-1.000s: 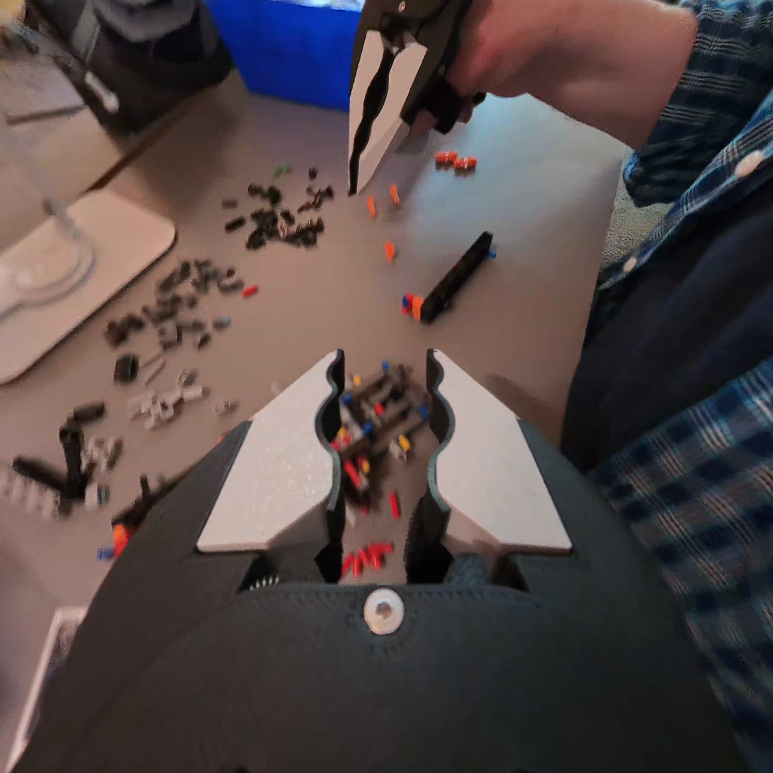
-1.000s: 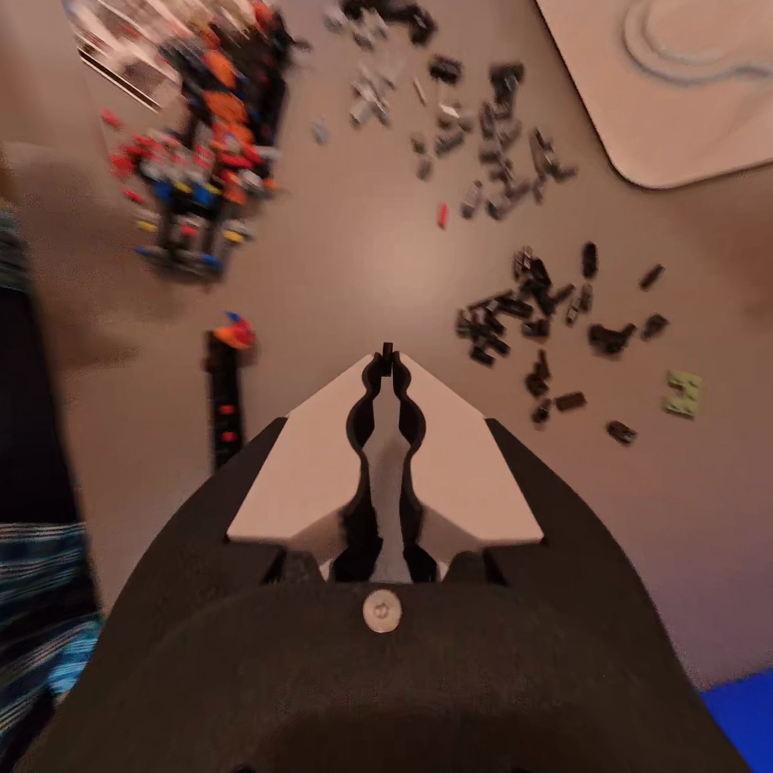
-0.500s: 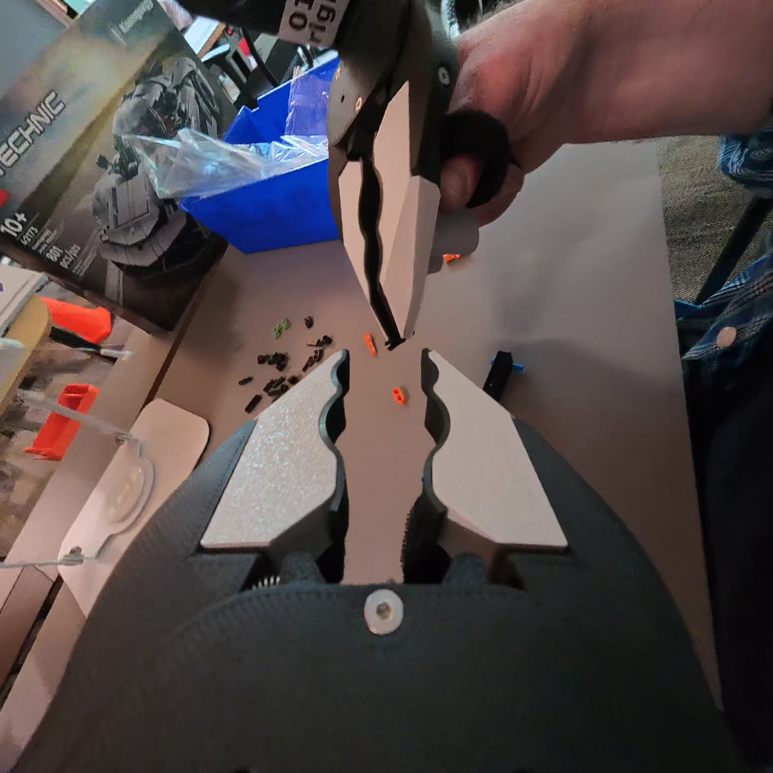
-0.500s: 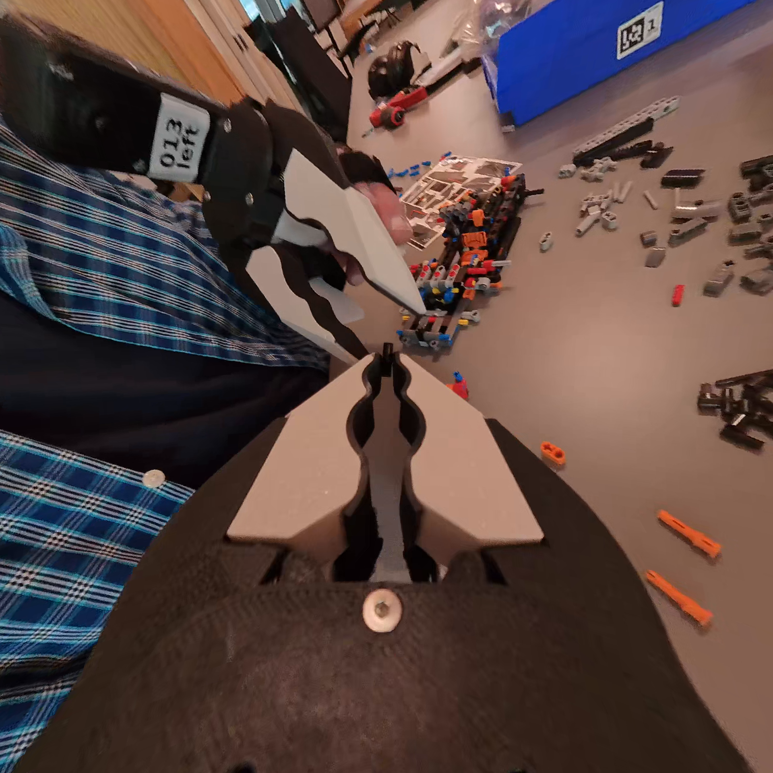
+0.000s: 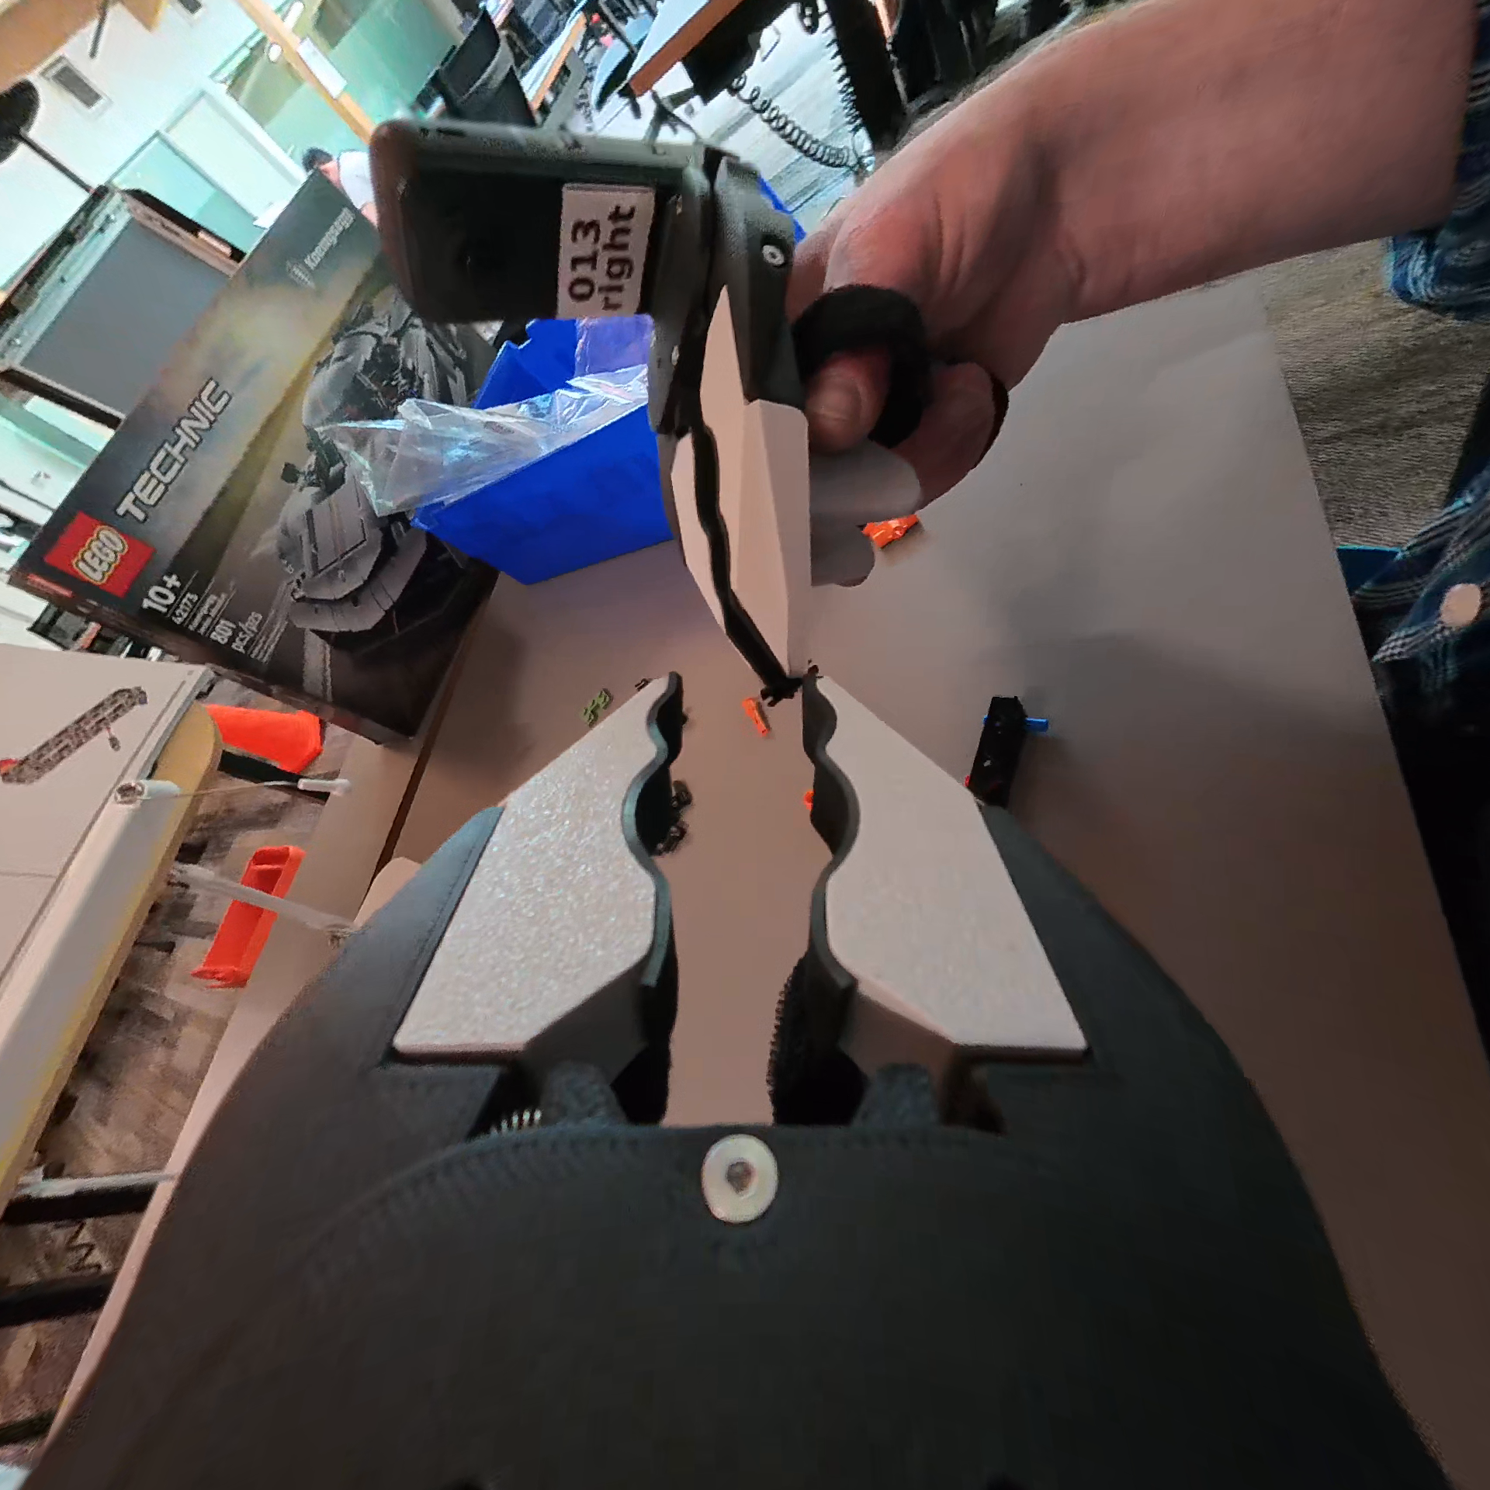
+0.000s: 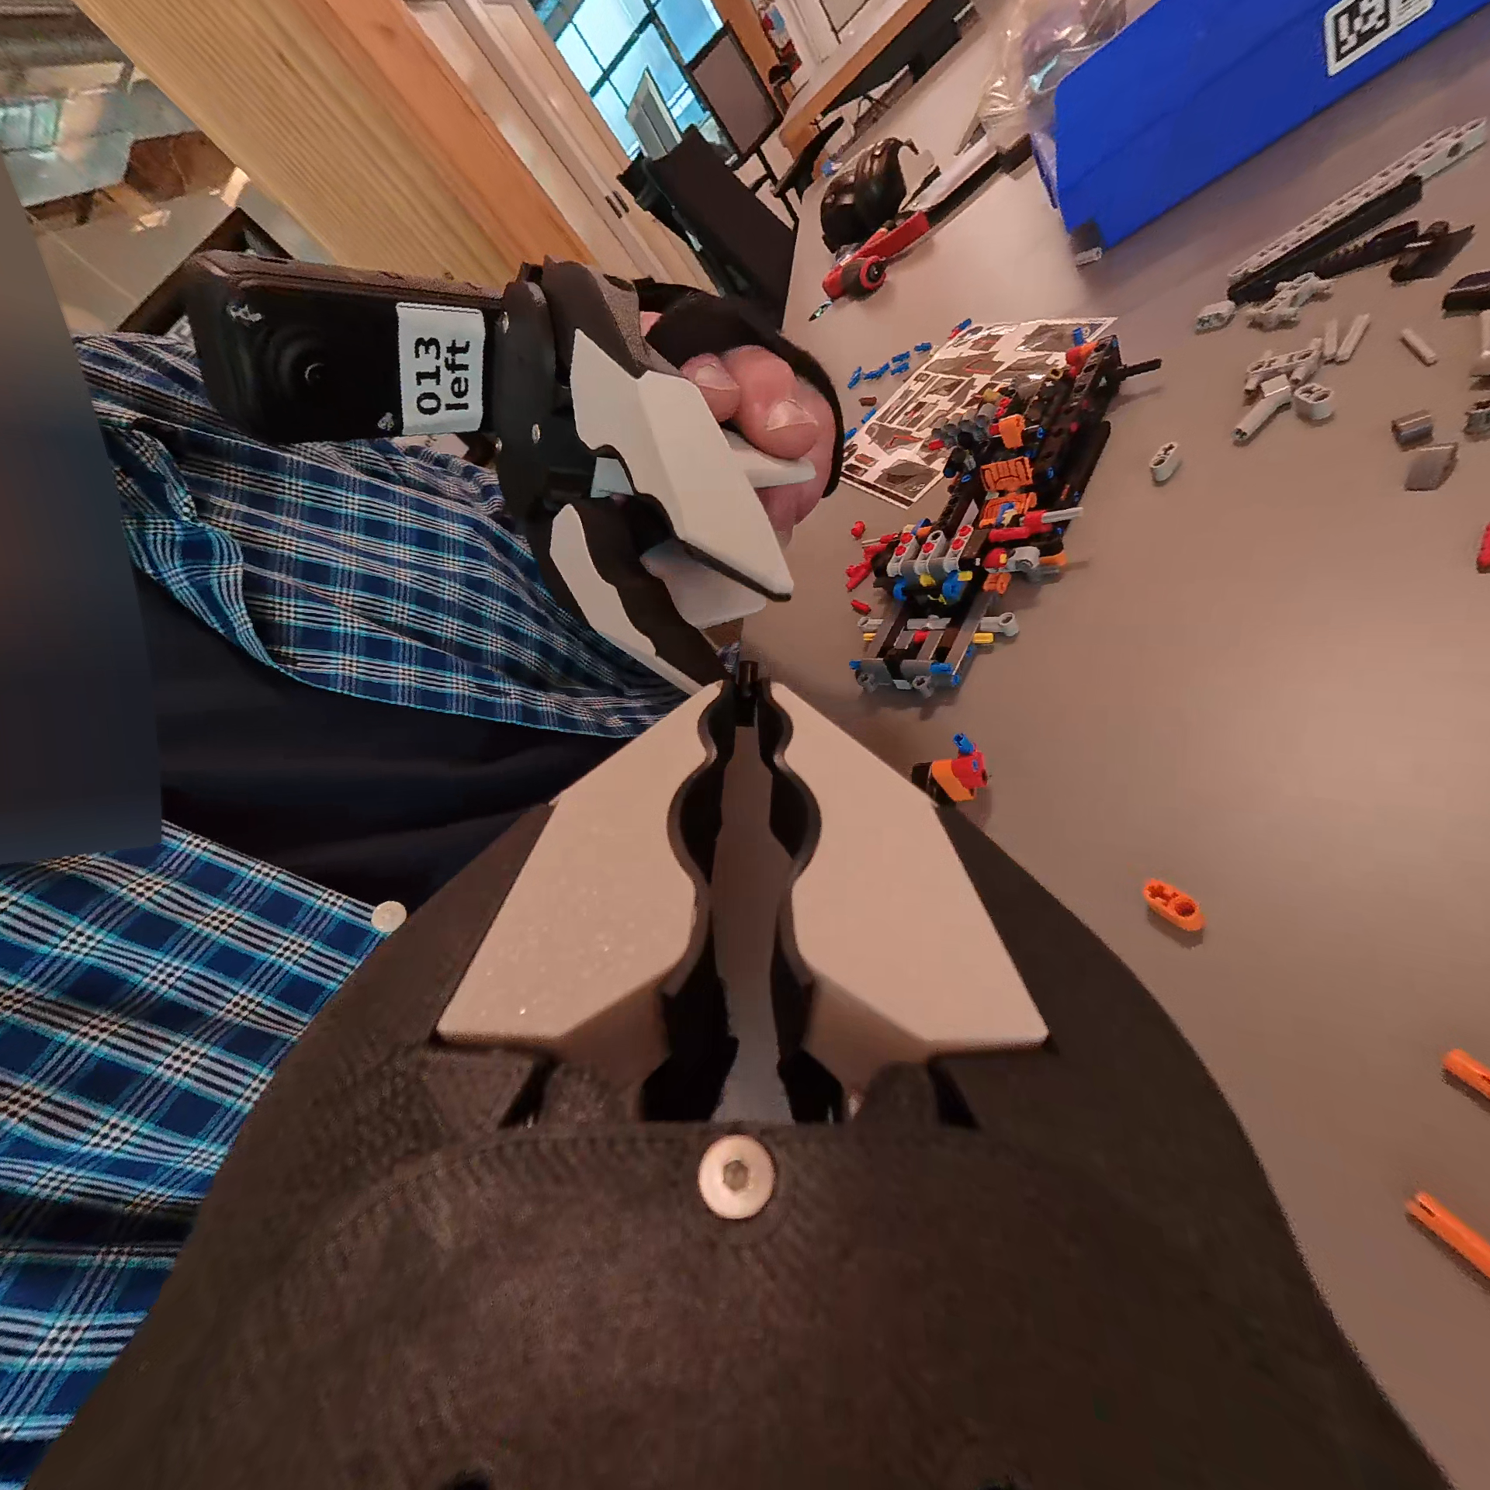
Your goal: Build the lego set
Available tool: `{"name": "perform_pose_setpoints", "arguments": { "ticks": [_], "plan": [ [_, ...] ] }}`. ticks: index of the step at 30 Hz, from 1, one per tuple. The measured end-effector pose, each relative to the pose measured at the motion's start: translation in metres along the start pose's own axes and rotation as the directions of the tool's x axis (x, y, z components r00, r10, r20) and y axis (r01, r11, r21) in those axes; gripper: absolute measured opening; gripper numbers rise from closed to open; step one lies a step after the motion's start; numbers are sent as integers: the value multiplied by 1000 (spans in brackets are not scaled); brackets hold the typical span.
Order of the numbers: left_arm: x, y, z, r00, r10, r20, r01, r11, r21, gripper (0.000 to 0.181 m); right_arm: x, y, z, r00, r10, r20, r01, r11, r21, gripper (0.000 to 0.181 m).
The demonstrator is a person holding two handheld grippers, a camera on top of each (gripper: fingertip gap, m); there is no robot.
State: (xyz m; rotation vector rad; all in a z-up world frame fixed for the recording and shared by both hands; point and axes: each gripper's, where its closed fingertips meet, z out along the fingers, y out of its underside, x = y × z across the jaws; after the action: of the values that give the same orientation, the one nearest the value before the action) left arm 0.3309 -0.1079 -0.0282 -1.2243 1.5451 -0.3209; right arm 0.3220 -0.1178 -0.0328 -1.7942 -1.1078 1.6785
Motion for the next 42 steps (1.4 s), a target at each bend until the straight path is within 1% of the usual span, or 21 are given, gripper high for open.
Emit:
{"name": "perform_pose_setpoints", "arguments": {
  "ticks": [6,9,12,16,19,22,24,26,30,32,35,37,38,40,42],
  "plan": [
    [11,0,0,994,68,-80,-68,998,9,11,-1,1,1,999,28,42,-28,1000,-11,2],
    [14,2,2,991,85,-100,-86,996,0,8,0,3,1,997,47,57,-46,999,-28,2],
    [11,2,2,994,78,-74,-78,997,1,6,1,-1,0,995,65,72,-66,998,7,3],
    [-3,0,0,1000,0,-3,0,1000,26,3,6,-17,-7,996,68,54,-75,988,134,7],
    [-5,-1,1,1000,0,20,-1,1000,29,3,7,-18,-9,996,78,52,-86,981,176,9],
    [-9,-2,1,998,8,57,-9,1000,24,4,8,-17,-9,995,89,37,-95,976,195,11],
    [-9,-2,2,997,39,72,-40,999,11,4,5,-17,-9,996,77,46,-86,974,209,2],
    [-10,-2,1,997,35,74,-36,999,10,4,4,-18,-10,998,61,33,-67,973,221,2],
    [-9,-5,2,995,58,79,-59,998,8,4,4,-21,-10,996,78,51,-88,963,254,5],
    [-9,-6,2,994,64,84,-64,998,6,4,3,-21,-10,994,83,67,-97,960,262,3],
    [-9,-4,3,995,57,82,-57,998,3,4,4,-19,-11,998,61,29,-66,963,262,2],
    [-8,-3,5,997,38,66,-39,999,6,4,5,-18,-12,998,60,13,-61,963,262,1],
    [-7,-2,6,999,8,49,-8,1000,-1,5,7,-17,-13,998,60,-8,-55,964,260,1],
    [0,8,8,998,-62,-31,61,997,-41,19,12,-14,-20,996,54,-65,-36,967,253,1],
    [21,22,10,976,-129,-178,106,986,-129,33,21,-5,-31,984,27,-177,12,976,215,1]
  ]
}}
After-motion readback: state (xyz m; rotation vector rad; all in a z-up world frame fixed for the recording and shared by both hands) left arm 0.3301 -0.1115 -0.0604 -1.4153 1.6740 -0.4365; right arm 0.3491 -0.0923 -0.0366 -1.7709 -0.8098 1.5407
